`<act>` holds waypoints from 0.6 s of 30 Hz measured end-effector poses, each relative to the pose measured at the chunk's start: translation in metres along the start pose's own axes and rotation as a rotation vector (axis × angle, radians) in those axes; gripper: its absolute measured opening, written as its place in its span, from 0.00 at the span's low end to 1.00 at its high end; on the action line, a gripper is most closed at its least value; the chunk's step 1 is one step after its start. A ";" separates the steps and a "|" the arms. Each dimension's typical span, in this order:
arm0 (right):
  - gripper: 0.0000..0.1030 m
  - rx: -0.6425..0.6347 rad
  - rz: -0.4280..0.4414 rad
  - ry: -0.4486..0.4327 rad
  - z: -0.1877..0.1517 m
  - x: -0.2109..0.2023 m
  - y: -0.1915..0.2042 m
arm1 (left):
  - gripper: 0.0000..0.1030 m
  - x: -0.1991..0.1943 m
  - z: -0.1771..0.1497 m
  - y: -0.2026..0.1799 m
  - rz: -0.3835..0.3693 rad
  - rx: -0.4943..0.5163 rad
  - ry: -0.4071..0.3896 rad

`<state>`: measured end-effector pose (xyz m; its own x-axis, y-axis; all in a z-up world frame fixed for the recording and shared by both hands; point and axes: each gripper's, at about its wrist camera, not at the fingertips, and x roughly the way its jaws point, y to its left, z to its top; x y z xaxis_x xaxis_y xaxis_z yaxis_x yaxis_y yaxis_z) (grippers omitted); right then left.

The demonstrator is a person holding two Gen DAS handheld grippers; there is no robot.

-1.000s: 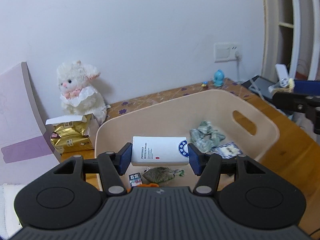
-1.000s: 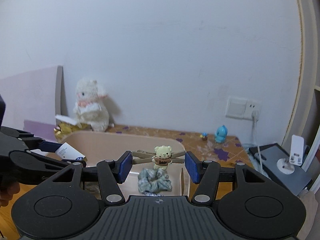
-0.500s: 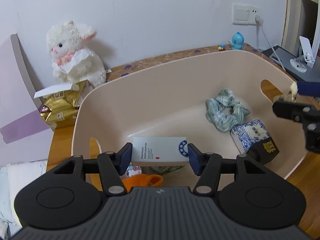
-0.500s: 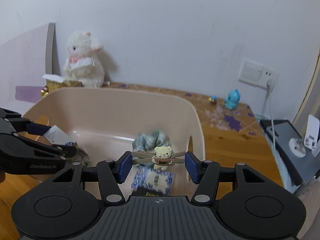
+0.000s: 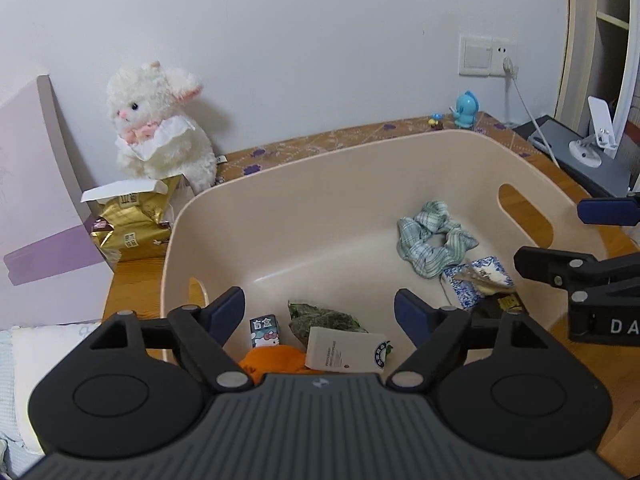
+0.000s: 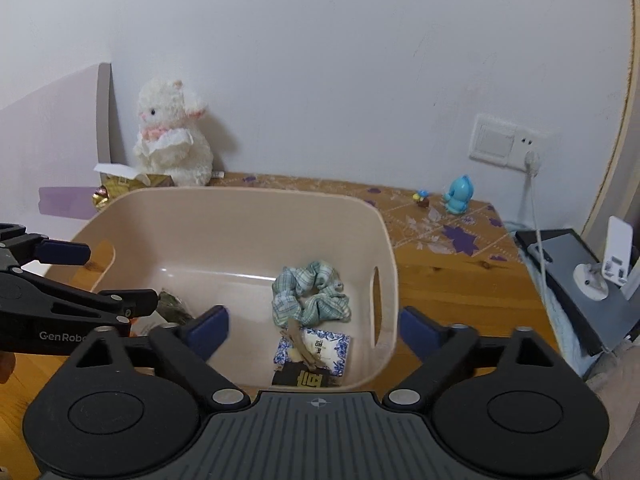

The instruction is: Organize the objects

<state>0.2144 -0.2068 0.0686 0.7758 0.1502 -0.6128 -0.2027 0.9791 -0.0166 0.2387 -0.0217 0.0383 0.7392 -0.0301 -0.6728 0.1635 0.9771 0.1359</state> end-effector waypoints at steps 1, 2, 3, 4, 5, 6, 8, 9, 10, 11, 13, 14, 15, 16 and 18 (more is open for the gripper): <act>0.94 -0.004 -0.001 -0.006 -0.001 -0.005 0.000 | 0.82 -0.004 -0.001 0.000 0.000 -0.003 -0.005; 0.94 -0.007 -0.002 -0.011 -0.001 -0.011 0.000 | 0.83 -0.008 -0.001 0.000 0.000 -0.006 -0.011; 0.95 -0.009 -0.002 -0.016 -0.002 -0.017 0.000 | 0.83 -0.013 -0.002 -0.001 0.003 -0.007 -0.017; 0.96 -0.010 -0.002 -0.020 -0.002 -0.022 0.001 | 0.83 -0.017 -0.002 -0.002 0.005 -0.005 -0.023; 0.97 -0.010 -0.001 -0.024 -0.003 -0.028 0.002 | 0.83 -0.022 -0.003 -0.004 0.009 -0.003 -0.029; 0.97 -0.010 0.000 -0.029 -0.004 -0.033 0.002 | 0.83 -0.027 -0.004 -0.005 0.014 -0.001 -0.036; 0.99 -0.010 -0.001 -0.037 -0.005 -0.045 0.003 | 0.84 -0.036 -0.006 -0.006 0.021 -0.003 -0.048; 1.00 -0.011 -0.002 -0.040 -0.007 -0.051 0.003 | 0.84 -0.042 -0.007 -0.007 0.024 -0.007 -0.055; 1.00 -0.011 -0.003 -0.042 -0.008 -0.057 0.003 | 0.84 -0.047 -0.009 -0.007 0.025 -0.013 -0.060; 1.00 -0.012 -0.003 -0.043 -0.009 -0.062 0.003 | 0.84 -0.052 -0.010 -0.008 0.027 -0.017 -0.067; 1.00 -0.016 0.003 -0.044 -0.012 -0.072 0.004 | 0.84 -0.061 -0.014 -0.009 0.031 -0.023 -0.080; 1.00 -0.017 0.005 -0.047 -0.014 -0.077 0.004 | 0.84 -0.066 -0.016 -0.010 0.032 -0.023 -0.087; 1.00 -0.019 0.005 -0.052 -0.017 -0.084 0.004 | 0.84 -0.072 -0.018 -0.011 0.031 -0.022 -0.095; 1.00 -0.021 0.003 -0.055 -0.019 -0.088 0.005 | 0.84 -0.076 -0.021 -0.012 0.031 -0.021 -0.099; 1.00 -0.022 -0.001 -0.059 -0.023 -0.099 0.005 | 0.84 -0.085 -0.027 -0.014 0.037 -0.021 -0.105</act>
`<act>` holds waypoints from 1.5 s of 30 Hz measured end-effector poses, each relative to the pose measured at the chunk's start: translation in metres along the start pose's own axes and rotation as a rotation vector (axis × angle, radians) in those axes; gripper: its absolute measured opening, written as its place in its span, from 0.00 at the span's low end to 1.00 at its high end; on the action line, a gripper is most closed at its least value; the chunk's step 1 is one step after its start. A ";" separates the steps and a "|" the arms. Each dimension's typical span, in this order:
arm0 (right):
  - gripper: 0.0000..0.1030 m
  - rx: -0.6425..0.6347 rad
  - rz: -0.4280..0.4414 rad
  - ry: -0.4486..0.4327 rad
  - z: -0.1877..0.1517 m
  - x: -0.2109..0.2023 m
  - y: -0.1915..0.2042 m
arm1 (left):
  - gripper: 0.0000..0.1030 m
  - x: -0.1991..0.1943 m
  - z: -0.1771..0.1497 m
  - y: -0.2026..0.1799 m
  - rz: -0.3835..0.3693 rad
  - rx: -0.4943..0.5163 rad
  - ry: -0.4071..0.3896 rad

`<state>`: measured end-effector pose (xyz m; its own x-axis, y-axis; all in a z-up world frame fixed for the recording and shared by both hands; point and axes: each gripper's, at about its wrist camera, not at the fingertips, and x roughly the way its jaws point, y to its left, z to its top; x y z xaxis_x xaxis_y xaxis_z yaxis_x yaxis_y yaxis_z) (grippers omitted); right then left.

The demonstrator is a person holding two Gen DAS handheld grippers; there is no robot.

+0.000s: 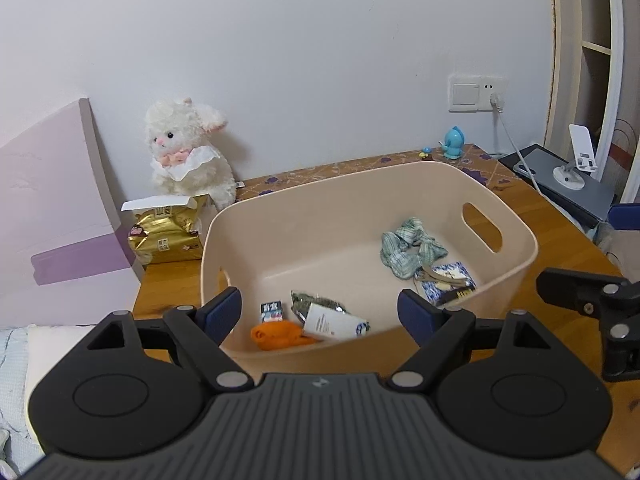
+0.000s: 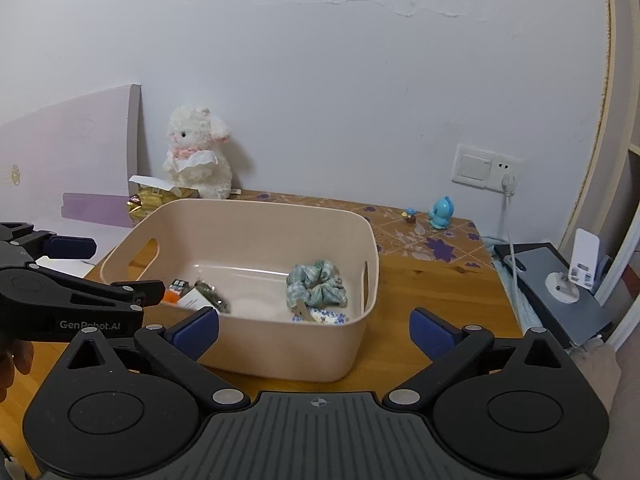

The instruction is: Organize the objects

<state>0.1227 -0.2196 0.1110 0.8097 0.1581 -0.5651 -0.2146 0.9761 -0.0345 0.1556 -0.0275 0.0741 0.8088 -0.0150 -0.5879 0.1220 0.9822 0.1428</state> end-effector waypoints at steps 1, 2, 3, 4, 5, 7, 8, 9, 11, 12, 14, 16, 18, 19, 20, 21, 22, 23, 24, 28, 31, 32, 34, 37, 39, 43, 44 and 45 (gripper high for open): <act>1.00 0.002 0.000 0.000 -0.001 -0.004 0.000 | 0.84 -0.005 -0.003 0.000 0.003 -0.003 -0.004; 1.00 0.005 0.002 0.000 -0.003 -0.009 0.000 | 0.84 -0.010 -0.006 -0.001 0.006 -0.006 -0.008; 1.00 0.006 0.004 -0.001 -0.005 -0.015 0.000 | 0.84 -0.015 -0.009 -0.001 0.007 -0.012 -0.010; 1.00 0.006 0.005 -0.002 -0.008 -0.020 0.001 | 0.84 -0.019 -0.012 -0.001 0.007 -0.017 -0.012; 1.00 0.005 0.003 -0.004 -0.010 -0.026 0.002 | 0.84 -0.024 -0.015 -0.001 0.007 -0.024 -0.014; 1.00 0.000 0.001 -0.012 -0.015 -0.036 0.004 | 0.84 -0.034 -0.022 -0.002 0.010 -0.038 -0.016; 1.00 -0.001 0.001 -0.016 -0.017 -0.042 0.005 | 0.84 -0.038 -0.025 -0.002 0.012 -0.045 -0.015; 1.00 0.000 0.001 -0.019 -0.020 -0.046 0.006 | 0.84 -0.044 -0.029 -0.002 0.016 -0.053 -0.016; 1.00 -0.004 0.004 -0.019 -0.026 -0.056 0.008 | 0.84 -0.053 -0.035 -0.001 0.024 -0.064 -0.022; 1.00 -0.009 0.003 -0.018 -0.029 -0.061 0.009 | 0.84 -0.059 -0.039 -0.001 0.029 -0.071 -0.028; 1.00 -0.013 0.002 -0.019 -0.034 -0.070 0.012 | 0.84 -0.069 -0.046 0.001 0.031 -0.083 -0.029; 1.00 -0.016 0.010 -0.020 -0.040 -0.079 0.015 | 0.84 -0.082 -0.053 0.003 0.012 -0.096 -0.022; 1.00 -0.018 0.017 -0.025 -0.045 -0.088 0.017 | 0.84 -0.096 -0.059 0.004 0.014 -0.094 -0.028; 1.00 -0.019 0.020 -0.029 -0.048 -0.093 0.019 | 0.84 -0.101 -0.062 0.003 0.022 -0.090 -0.033; 1.00 -0.020 0.023 -0.031 -0.050 -0.097 0.020 | 0.84 -0.107 -0.065 0.003 0.031 -0.085 -0.041; 1.00 -0.019 0.026 -0.032 -0.053 -0.101 0.021 | 0.84 -0.112 -0.067 0.002 0.036 -0.081 -0.046; 1.00 -0.015 0.031 -0.031 -0.055 -0.105 0.021 | 0.84 -0.116 -0.070 0.002 0.039 -0.078 -0.049; 1.00 -0.010 0.036 -0.028 -0.057 -0.108 0.021 | 0.84 -0.121 -0.073 0.002 0.041 -0.078 -0.052; 1.00 -0.005 0.039 -0.025 -0.059 -0.111 0.022 | 0.84 -0.126 -0.076 0.002 0.042 -0.082 -0.056; 1.00 0.004 0.037 -0.020 -0.068 -0.126 0.026 | 0.84 -0.144 -0.087 0.000 0.046 -0.097 -0.070; 1.00 0.004 0.053 -0.017 -0.074 -0.136 0.029 | 0.84 -0.155 -0.093 -0.002 0.044 -0.095 -0.076; 1.00 0.008 0.055 -0.019 -0.075 -0.139 0.029 | 0.84 -0.158 -0.095 -0.001 0.045 -0.096 -0.079; 1.00 0.022 0.058 -0.024 -0.077 -0.145 0.028 | 0.84 -0.163 -0.098 -0.003 0.047 -0.095 -0.083; 1.00 0.032 0.058 -0.035 -0.080 -0.154 0.027 | 0.84 -0.171 -0.103 -0.006 0.046 -0.087 -0.087; 1.00 0.028 0.052 -0.042 -0.082 -0.159 0.026 | 0.84 -0.176 -0.107 -0.008 0.049 -0.082 -0.093; 1.00 0.025 0.041 -0.044 -0.084 -0.165 0.024 | 0.84 -0.188 -0.116 -0.009 0.030 -0.096 -0.099; 1.00 0.026 0.042 -0.046 -0.085 -0.167 0.023 | 0.84 -0.191 -0.118 -0.010 0.030 -0.094 -0.101; 1.00 0.029 0.045 -0.049 -0.085 -0.169 0.023 | 0.84 -0.193 -0.119 -0.011 0.032 -0.094 -0.104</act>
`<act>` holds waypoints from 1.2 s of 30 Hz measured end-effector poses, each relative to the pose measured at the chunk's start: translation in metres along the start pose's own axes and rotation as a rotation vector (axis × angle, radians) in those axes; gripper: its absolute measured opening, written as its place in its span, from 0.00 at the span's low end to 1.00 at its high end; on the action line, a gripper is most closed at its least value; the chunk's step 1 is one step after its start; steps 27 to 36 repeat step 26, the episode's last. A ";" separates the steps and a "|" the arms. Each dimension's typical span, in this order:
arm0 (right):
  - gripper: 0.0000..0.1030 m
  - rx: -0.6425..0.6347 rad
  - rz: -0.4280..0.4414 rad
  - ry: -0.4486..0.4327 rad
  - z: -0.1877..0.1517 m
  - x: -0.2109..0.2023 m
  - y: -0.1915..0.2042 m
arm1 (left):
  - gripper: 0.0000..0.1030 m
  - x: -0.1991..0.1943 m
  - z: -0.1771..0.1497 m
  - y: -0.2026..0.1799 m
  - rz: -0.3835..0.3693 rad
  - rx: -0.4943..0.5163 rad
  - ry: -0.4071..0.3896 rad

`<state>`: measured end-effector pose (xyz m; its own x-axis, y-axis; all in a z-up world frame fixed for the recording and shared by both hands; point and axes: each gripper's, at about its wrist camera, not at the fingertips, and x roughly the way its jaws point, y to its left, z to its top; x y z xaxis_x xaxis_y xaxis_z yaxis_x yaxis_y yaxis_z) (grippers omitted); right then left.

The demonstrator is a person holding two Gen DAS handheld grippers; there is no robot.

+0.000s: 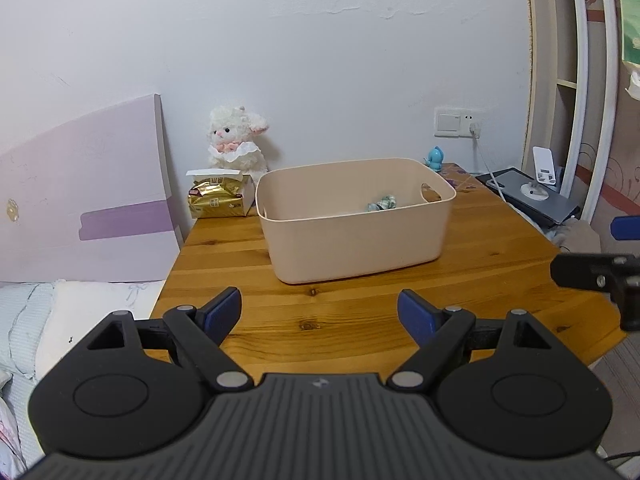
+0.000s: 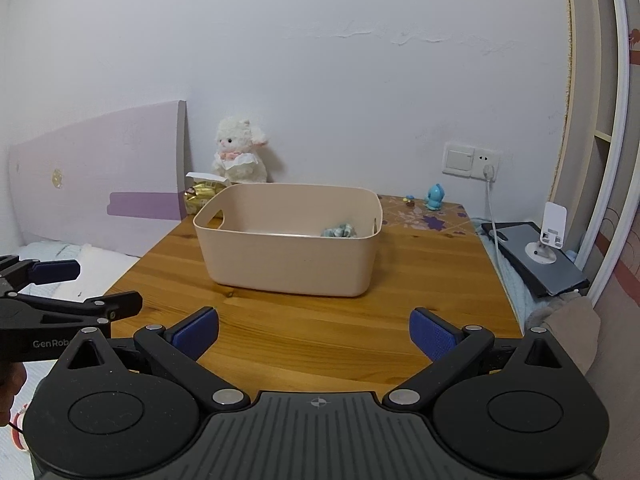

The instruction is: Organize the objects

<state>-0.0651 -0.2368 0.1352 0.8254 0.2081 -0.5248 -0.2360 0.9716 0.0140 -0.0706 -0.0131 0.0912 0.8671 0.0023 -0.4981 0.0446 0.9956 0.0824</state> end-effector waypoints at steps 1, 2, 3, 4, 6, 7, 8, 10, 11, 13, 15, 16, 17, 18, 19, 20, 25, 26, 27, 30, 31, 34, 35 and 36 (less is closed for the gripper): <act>1.00 0.002 0.003 -0.002 -0.001 -0.001 0.000 | 0.84 -0.002 -0.001 0.000 0.001 0.000 -0.002; 1.00 0.005 0.006 -0.003 -0.002 -0.003 0.000 | 0.84 -0.004 -0.002 -0.001 0.000 0.001 -0.004; 1.00 0.006 0.009 -0.003 -0.002 -0.004 0.000 | 0.84 -0.006 -0.002 -0.001 -0.002 0.003 -0.006; 1.00 0.005 0.012 -0.002 -0.003 -0.004 0.001 | 0.84 -0.008 -0.003 -0.002 -0.003 0.006 -0.008; 1.00 0.004 0.013 -0.001 -0.004 -0.005 0.001 | 0.84 -0.011 -0.004 -0.003 -0.005 0.013 -0.010; 1.00 0.004 0.016 -0.001 -0.004 -0.006 0.001 | 0.84 -0.012 -0.004 -0.004 -0.005 0.013 -0.010; 1.00 0.004 0.018 0.000 -0.004 -0.006 0.001 | 0.84 -0.013 -0.004 -0.004 -0.007 0.013 -0.011; 1.00 0.005 0.021 -0.002 -0.003 -0.007 0.002 | 0.84 -0.016 -0.005 -0.005 -0.012 0.014 -0.014; 1.00 0.006 0.023 -0.003 -0.003 -0.007 0.002 | 0.84 -0.017 -0.004 -0.005 -0.013 0.015 -0.017; 1.00 0.007 0.027 -0.004 -0.003 -0.008 0.002 | 0.84 -0.018 -0.003 -0.006 -0.015 0.018 -0.022; 1.00 0.010 0.029 -0.006 -0.003 -0.008 0.002 | 0.84 -0.020 -0.002 -0.007 -0.018 0.021 -0.026; 1.00 0.011 0.031 -0.006 -0.002 -0.008 0.002 | 0.84 -0.020 -0.002 -0.007 -0.018 0.023 -0.029; 1.00 0.013 0.030 -0.006 -0.002 -0.008 0.002 | 0.84 -0.021 -0.001 -0.007 -0.019 0.025 -0.032; 1.00 0.013 0.031 -0.006 -0.002 -0.007 0.001 | 0.84 -0.021 0.000 -0.008 -0.019 0.027 -0.034; 1.00 0.015 0.032 -0.004 -0.002 -0.006 0.000 | 0.84 -0.021 0.000 -0.008 -0.020 0.030 -0.036; 1.00 0.016 0.032 -0.002 -0.002 -0.006 0.001 | 0.84 -0.021 0.001 -0.008 -0.018 0.031 -0.037; 1.00 0.022 0.035 0.016 -0.001 0.003 0.000 | 0.84 -0.018 0.003 -0.005 -0.023 0.023 -0.033; 1.00 0.022 0.036 0.020 -0.001 0.005 0.000 | 0.84 -0.017 0.003 -0.005 -0.024 0.022 -0.030; 1.00 0.022 0.036 0.020 -0.001 0.005 0.000 | 0.84 -0.017 0.003 -0.005 -0.024 0.022 -0.030; 1.00 0.022 0.036 0.020 -0.001 0.005 0.000 | 0.84 -0.017 0.003 -0.005 -0.024 0.022 -0.030; 1.00 0.022 0.036 0.020 -0.001 0.005 0.000 | 0.84 -0.017 0.003 -0.005 -0.024 0.022 -0.030; 1.00 0.022 0.036 0.020 -0.001 0.005 0.000 | 0.84 -0.017 0.003 -0.005 -0.024 0.022 -0.030; 1.00 0.022 0.036 0.020 -0.001 0.005 0.000 | 0.84 -0.017 0.003 -0.005 -0.024 0.022 -0.030; 1.00 0.022 0.036 0.020 -0.001 0.005 0.000 | 0.84 -0.017 0.003 -0.005 -0.024 0.022 -0.030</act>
